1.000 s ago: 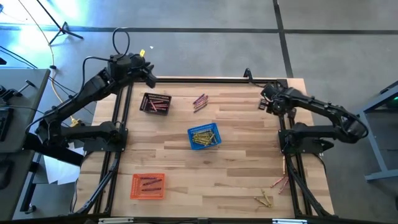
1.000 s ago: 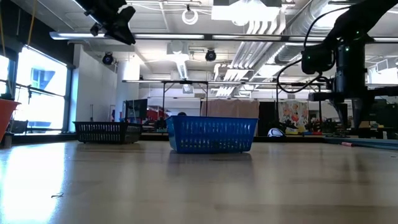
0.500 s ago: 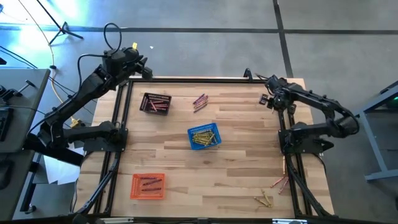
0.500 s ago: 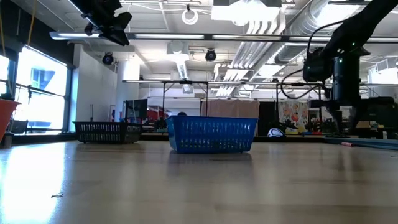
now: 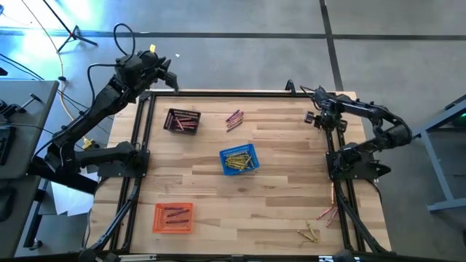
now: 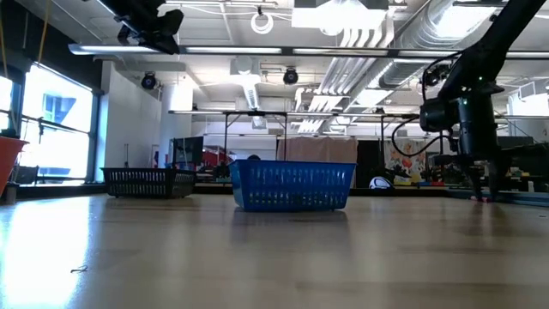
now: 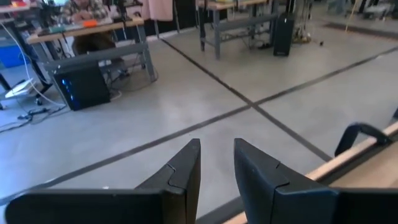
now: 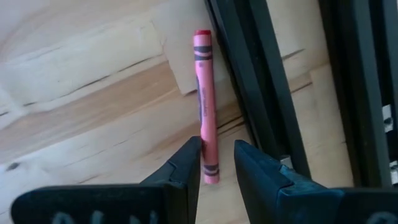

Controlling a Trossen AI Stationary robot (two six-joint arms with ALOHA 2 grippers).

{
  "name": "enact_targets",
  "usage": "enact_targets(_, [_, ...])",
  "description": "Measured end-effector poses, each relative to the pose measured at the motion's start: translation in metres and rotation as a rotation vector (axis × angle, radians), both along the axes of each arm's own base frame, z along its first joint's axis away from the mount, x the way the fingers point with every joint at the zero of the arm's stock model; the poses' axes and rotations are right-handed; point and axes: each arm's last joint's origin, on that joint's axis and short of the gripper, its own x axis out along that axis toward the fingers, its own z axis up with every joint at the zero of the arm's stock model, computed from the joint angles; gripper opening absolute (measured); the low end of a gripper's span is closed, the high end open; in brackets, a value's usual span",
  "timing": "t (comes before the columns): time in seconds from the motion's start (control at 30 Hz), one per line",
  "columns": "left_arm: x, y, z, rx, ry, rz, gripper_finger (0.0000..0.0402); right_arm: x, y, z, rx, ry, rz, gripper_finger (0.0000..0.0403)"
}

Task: Sort crayons
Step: Put the red crayon into the black basket

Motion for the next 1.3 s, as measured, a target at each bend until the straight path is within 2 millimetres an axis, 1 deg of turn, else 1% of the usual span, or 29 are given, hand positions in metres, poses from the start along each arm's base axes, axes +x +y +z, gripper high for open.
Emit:
enact_targets(0.17, [0.001, 0.001, 0.005, 0.043, -0.036, 0.000, 0.0085, 0.000, -0.005, -0.011, 0.067, 0.012, 0.032, 0.0087])
enact_targets(0.3, [0.001, 0.001, 0.006, 0.051, -0.042, 0.000, 0.0085, 0.001, -0.006, -0.013, 0.080, 0.013, 0.066, 0.0080])
enact_targets(0.37, [0.001, 0.001, 0.006, 0.051, -0.042, 0.000, 0.0085, 0.001, -0.007, -0.012, 0.084, 0.008, 0.084, 0.0064])
enact_targets(0.47, [0.001, 0.001, 0.006, 0.050, -0.041, 0.000, 0.0085, 0.002, -0.008, -0.012, 0.092, -0.003, 0.114, 0.0025])
enact_targets(0.53, [0.001, 0.001, 0.006, 0.050, -0.041, 0.000, 0.0085, 0.002, -0.008, -0.012, 0.100, -0.015, 0.137, 0.0011])
enact_targets(0.7, [0.001, 0.001, 0.006, 0.047, -0.039, 0.000, 0.0085, 0.003, -0.008, -0.011, 0.114, -0.041, 0.159, 0.0014])
enact_targets(0.83, [0.001, 0.001, 0.005, 0.045, -0.037, 0.000, 0.0085, 0.004, -0.010, -0.001, 0.101, -0.059, 0.185, 0.0006])
enact_targets(0.9, [0.001, 0.001, 0.005, 0.038, -0.032, 0.000, 0.0085, 0.006, -0.010, 0.003, 0.099, -0.108, 0.190, 0.0007])
enact_targets(1.03, [0.000, 0.000, 0.001, 0.005, -0.006, 0.000, 0.0085, 0.012, -0.015, 0.010, 0.032, -0.222, 0.249, 0.0004])
enact_targets(1.1, [0.000, 0.000, -0.002, -0.016, 0.008, 0.001, 0.0085, 0.022, -0.020, 0.012, -0.031, -0.315, 0.309, 0.0004])
enact_targets(1.13, [-0.001, -0.001, -0.003, -0.029, 0.011, 0.002, 0.0085, 0.026, -0.021, 0.014, -0.050, -0.353, 0.304, 0.0004])
enact_targets(1.23, [-0.001, -0.001, -0.006, -0.069, 0.014, 0.009, 0.0085, 0.030, -0.018, 0.014, -0.046, -0.344, 0.298, 0.0004])
enact_targets(1.3, [-0.002, -0.002, -0.008, -0.089, 0.014, 0.013, 0.0085, 0.034, -0.017, 0.014, -0.055, -0.343, 0.327, 0.0004])
